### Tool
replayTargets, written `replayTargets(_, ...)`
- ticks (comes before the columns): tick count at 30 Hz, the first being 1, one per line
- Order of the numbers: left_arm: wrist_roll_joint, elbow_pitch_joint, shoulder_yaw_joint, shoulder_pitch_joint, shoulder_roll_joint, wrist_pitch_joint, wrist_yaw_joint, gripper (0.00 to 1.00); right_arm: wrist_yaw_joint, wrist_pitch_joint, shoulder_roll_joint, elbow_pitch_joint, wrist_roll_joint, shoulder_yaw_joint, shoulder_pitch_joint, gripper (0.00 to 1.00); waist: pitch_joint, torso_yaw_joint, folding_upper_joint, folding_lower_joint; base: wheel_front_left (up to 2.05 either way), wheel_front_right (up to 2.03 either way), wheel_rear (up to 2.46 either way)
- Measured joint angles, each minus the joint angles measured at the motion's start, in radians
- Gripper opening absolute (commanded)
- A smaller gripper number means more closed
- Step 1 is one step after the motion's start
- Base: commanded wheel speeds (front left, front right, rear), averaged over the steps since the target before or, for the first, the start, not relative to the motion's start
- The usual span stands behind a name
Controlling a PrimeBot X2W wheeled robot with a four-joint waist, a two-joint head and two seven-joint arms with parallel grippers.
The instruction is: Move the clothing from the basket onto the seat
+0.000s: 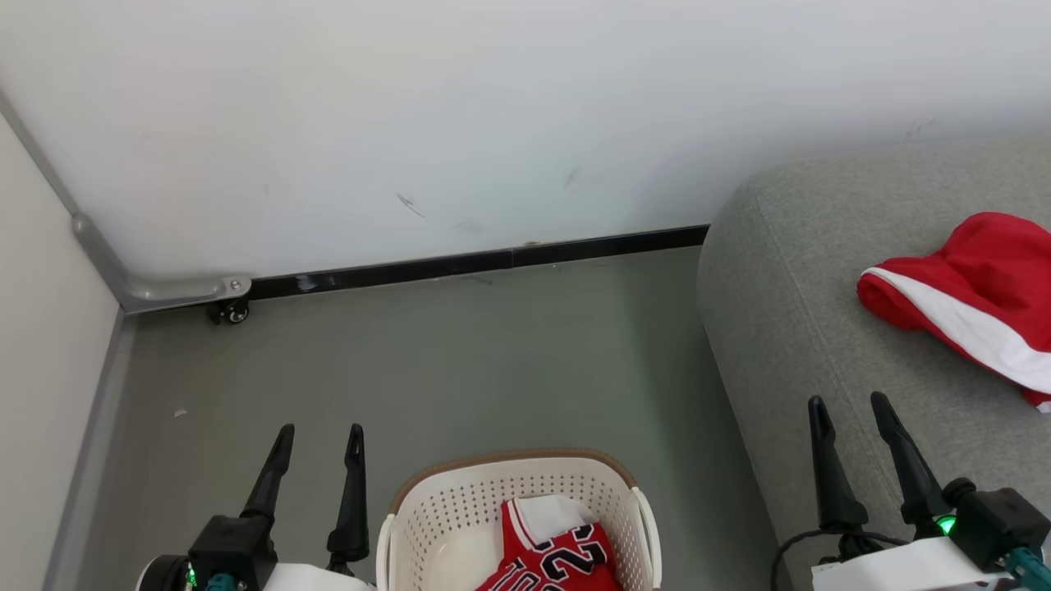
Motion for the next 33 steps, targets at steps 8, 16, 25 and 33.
replayTargets(8,0.002,-0.004,0.0,0.0,-0.001,0.0,0.0,1.0,0.0,0.0,0.0,-0.021,0.007,-0.003,0.016,1.0,0.012,-0.013,0.0,0.0,0.0,0.0,0.0)
replayTargets(16,0.011,-0.005,0.0,-0.002,0.0,0.0,-0.002,1.0,0.0,0.0,0.0,-0.032,0.011,-0.011,0.016,1.0,0.028,-0.036,0.0,0.0,0.0,0.0,0.0)
replayTargets(25,0.031,-0.004,-0.017,-0.026,0.005,0.0,-0.012,1.0,0.0,0.0,0.001,-0.053,0.028,-0.033,0.034,1.0,0.062,-0.074,0.0,0.0,0.0,0.0,0.0)
replayTargets(33,0.063,0.013,-0.045,-0.07,0.023,0.0,-0.039,1.0,0.0,0.0,0.002,-0.072,0.029,-0.048,0.036,1.0,0.106,-0.105,0.0,-0.0001,0.0,0.0,0.0)
